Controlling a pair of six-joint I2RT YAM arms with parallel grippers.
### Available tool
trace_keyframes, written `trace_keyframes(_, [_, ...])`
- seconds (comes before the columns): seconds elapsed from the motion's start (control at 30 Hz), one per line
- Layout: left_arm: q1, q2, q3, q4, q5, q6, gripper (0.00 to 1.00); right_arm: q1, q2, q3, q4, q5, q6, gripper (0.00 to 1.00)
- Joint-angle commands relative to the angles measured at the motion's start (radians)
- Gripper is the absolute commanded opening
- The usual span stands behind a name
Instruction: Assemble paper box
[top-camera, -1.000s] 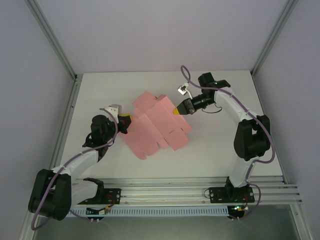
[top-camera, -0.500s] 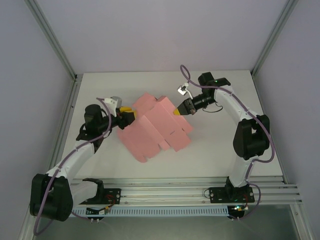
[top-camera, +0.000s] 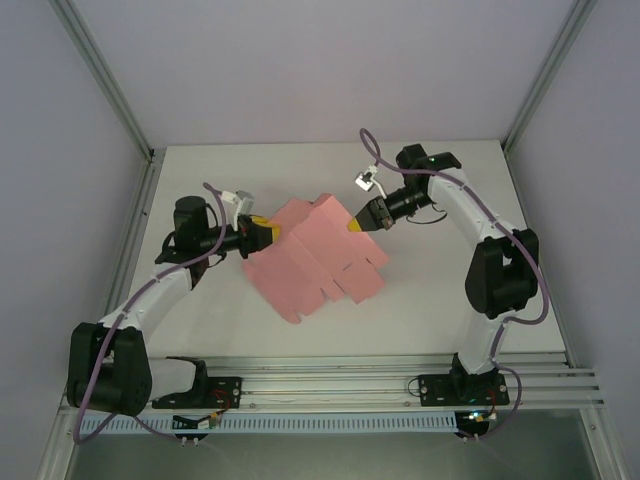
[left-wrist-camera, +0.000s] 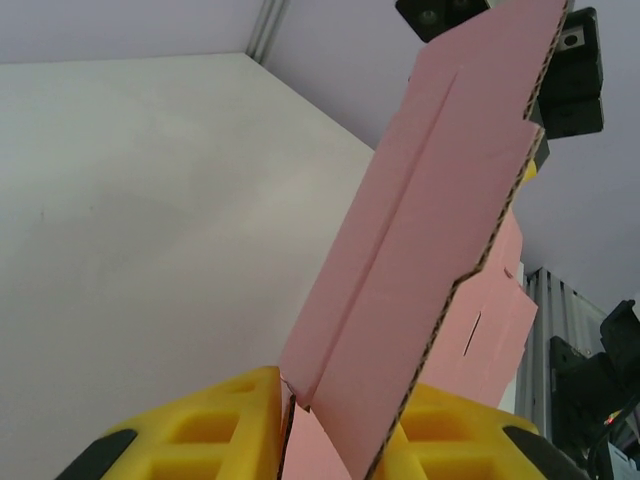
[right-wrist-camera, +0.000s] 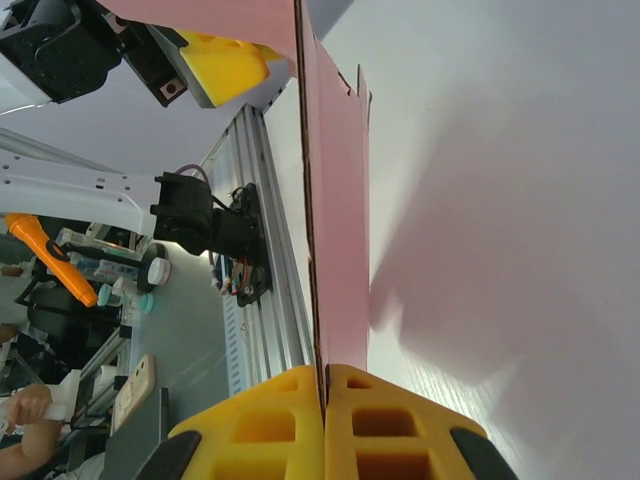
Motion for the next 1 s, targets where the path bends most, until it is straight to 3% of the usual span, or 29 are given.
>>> trace_keyframes(0.0, [0.010,-0.046,-0.026,-0.070,-0.010,0.058,0.28,-0.009,0.012,0.043,-0.037,-0.093,-0.055,0.00])
trace_keyframes(0.13, [0.014,-0.060,-0.035,-0.103,-0.071,0.098,0.44,-0.016,0.017,0.054,-0.094,-0.109,-0.119,0.00])
trace_keyframes(0.23, [0.014,-0.032,-0.011,-0.086,-0.043,0.087,0.45,-0.016,0.034,0.072,-0.158,-0.132,-0.175,0.00])
trace_keyframes(0.43, [0.014,0.024,0.021,0.019,0.001,0.026,0.35,-0.016,0.045,0.075,-0.187,-0.136,-0.207,0.00])
trace_keyframes(0.67, [0.016,0.027,0.011,0.038,0.045,0.021,0.02,-0.025,0.035,0.042,-0.061,-0.144,-0.067,0.00])
trace_keyframes(0.97, [0.016,-0.094,-0.154,0.153,-0.088,-0.078,0.00,-0.080,0.034,-0.011,0.113,-0.194,0.144,0.00])
